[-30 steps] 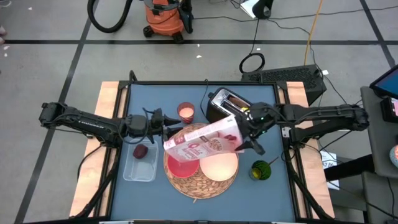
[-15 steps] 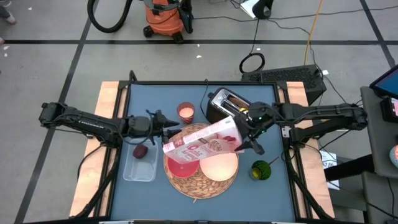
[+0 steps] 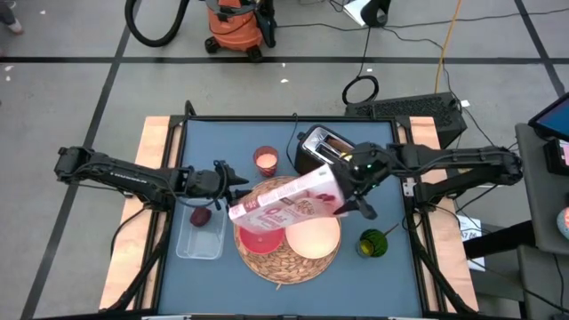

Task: Arrange a breakfast setting
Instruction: Pour the cereal from the cereal box into the orange bowl

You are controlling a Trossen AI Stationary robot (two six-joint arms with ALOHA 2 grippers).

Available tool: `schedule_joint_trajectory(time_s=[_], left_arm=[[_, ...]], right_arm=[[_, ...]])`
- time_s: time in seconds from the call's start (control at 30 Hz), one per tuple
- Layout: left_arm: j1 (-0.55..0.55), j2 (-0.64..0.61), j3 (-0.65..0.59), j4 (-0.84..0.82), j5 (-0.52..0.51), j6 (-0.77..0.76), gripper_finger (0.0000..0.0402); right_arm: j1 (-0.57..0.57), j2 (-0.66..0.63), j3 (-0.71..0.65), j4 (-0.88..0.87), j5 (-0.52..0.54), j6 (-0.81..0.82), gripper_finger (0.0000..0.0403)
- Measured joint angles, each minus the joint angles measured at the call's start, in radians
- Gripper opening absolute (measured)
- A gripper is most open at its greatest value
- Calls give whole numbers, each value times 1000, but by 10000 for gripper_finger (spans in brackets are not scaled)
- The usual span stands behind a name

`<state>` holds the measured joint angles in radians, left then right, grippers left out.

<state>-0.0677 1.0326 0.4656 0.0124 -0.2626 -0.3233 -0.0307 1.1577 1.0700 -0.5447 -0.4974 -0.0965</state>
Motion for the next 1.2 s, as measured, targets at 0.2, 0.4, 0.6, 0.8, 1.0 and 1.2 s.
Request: schedule_joint_trajectory(time_s=[0.2, 0.4, 0.6, 0.8, 1.0, 1.2], left_arm=[[1, -2, 0, 3, 0, 4, 182], [1, -2, 0, 0, 0, 5, 182], [1, -2, 0, -2, -1, 4, 182], [1, -1, 0, -3, -1, 3, 182], [1, -1, 0, -3, -1, -1, 182], [1, -1, 0, -2, -1, 0, 182]], right_arm=[[0, 65, 60, -59, 1, -28, 192], [0, 107, 122, -131, 2, -55, 192], [0, 122, 122, -130, 6, -63, 192], [0, 98, 122, -118, 45, -69, 192], [0, 93, 122, -173, 52, -49, 192], [0, 94, 148, -172, 52, -56, 192]])
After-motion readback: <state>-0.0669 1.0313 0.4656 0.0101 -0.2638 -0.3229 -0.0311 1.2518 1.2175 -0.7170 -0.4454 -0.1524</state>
